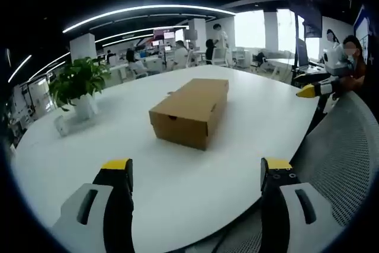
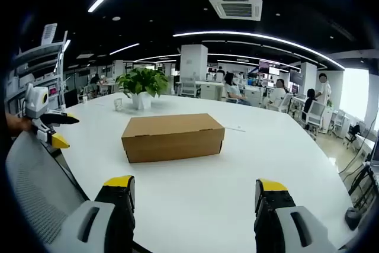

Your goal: Operate the shoe box by opening the lid, removing the specified soft item, and placing it in the target area until the item is outside and the box remains undamaged.

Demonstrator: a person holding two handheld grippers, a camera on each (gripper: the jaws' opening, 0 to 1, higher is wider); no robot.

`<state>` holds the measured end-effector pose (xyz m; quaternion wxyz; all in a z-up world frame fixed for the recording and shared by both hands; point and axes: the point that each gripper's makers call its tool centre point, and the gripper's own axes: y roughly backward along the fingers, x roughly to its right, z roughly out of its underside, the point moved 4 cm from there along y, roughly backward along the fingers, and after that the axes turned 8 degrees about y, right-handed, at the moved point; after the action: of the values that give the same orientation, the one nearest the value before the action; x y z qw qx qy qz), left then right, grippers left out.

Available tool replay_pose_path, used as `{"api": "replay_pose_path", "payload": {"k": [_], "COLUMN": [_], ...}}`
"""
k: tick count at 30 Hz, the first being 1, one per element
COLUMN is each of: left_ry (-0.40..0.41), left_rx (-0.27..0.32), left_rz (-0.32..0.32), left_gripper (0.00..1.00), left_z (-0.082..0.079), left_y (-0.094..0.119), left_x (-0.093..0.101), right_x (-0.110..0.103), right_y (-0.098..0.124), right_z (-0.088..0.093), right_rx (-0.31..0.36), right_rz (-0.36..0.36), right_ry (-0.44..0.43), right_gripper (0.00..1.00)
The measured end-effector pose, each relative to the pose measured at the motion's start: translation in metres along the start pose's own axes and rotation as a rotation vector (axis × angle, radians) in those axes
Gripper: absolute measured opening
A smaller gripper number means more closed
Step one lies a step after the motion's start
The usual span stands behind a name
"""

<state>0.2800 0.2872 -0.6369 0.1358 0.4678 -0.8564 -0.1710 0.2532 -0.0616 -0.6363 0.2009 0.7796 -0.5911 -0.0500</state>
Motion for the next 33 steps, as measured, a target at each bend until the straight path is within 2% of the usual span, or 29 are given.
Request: {"api": "replay_pose_path", "payload": {"k": [23, 33], "left_ry": [-0.006, -0.010], "left_rx": [-0.007, -0.036], "left_rz": [0.005, -0.017], "left_gripper": [0.88, 0.94], "left_z": [0.0010, 0.0046], "left_y": [-0.0004, -0.0014], "left_x": [0.0005, -0.0034], "right_x": [0.0025, -0.0006], "right_y": [0.0006, -0.0005], "right_z": [0.0012, 0.0039], "right_rx": [-0.003, -0.026], "right_rz": [0.013, -0.008], "right_ry": [-0.011, -0.007], "right_gripper": [0.83, 0.84]}}
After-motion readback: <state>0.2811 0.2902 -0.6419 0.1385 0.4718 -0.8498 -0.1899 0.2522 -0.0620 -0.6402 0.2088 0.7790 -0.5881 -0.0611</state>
